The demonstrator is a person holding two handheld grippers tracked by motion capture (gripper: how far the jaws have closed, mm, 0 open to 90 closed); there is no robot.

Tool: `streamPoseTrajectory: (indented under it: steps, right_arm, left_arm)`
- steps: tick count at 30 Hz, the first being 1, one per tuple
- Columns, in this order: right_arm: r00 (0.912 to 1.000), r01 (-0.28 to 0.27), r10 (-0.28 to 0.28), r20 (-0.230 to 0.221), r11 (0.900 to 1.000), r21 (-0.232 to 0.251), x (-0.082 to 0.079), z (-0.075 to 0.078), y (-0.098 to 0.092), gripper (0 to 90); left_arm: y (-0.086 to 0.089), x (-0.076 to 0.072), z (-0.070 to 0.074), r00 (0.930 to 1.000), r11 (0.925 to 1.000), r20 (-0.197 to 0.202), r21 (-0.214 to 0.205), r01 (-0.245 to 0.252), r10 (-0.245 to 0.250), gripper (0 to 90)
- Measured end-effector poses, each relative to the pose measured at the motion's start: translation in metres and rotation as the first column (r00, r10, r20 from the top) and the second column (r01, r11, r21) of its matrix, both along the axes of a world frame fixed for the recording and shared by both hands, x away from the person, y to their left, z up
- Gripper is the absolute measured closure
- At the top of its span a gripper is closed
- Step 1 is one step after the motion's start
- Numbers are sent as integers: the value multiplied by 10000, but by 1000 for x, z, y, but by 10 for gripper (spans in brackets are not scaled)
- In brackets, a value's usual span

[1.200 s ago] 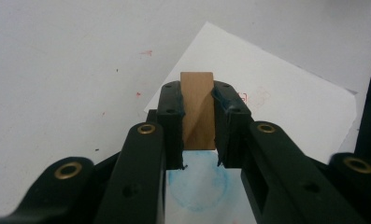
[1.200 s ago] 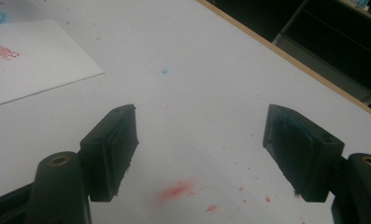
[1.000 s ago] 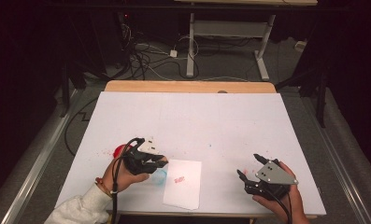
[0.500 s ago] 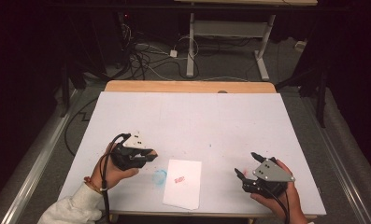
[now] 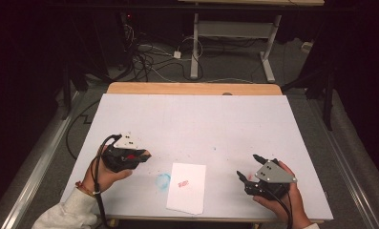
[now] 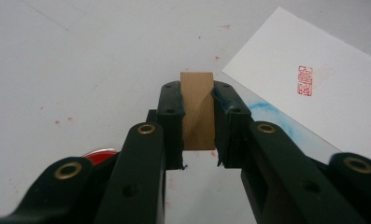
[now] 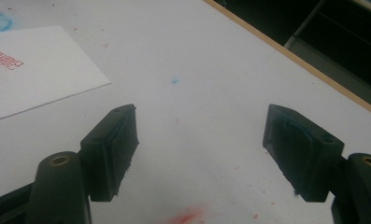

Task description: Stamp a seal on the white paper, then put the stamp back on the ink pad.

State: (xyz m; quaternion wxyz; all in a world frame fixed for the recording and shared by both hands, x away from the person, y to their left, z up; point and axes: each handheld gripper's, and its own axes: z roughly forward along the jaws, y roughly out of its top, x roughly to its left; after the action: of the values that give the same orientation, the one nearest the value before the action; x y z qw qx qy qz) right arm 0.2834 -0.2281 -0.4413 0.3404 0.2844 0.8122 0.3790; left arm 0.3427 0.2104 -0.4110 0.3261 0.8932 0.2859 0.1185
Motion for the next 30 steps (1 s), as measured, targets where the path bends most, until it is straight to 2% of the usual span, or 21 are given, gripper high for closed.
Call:
streamPoseTrajectory:
  steps: [13,18,24,27,30]
  right_arm:
    - [10000,-8,8,27,10000,39,0,0,1,269]
    - [10000,-54,54,-9,10000,2,0,0,2,270]
    - [10000,-17,17,12,10000,-53,-2,-1,0,270]
    - [10000,-18,18,12,10000,-81,-2,-1,0,270]
    - [10000,-6,6,25,9999,-121,-4,0,0,270]
  left_arm:
    - [24,3,3,9982,9982,37,-82,-602,602,734]
    - [36,7,1,9958,9958,-158,-131,-901,899,734]
    - [47,14,-5,9928,9932,-310,123,-1156,1159,734]
    - [50,18,-11,9914,9930,-561,180,-1171,1179,734]
    - [51,22,-18,9896,9912,-690,488,-1228,1260,734]
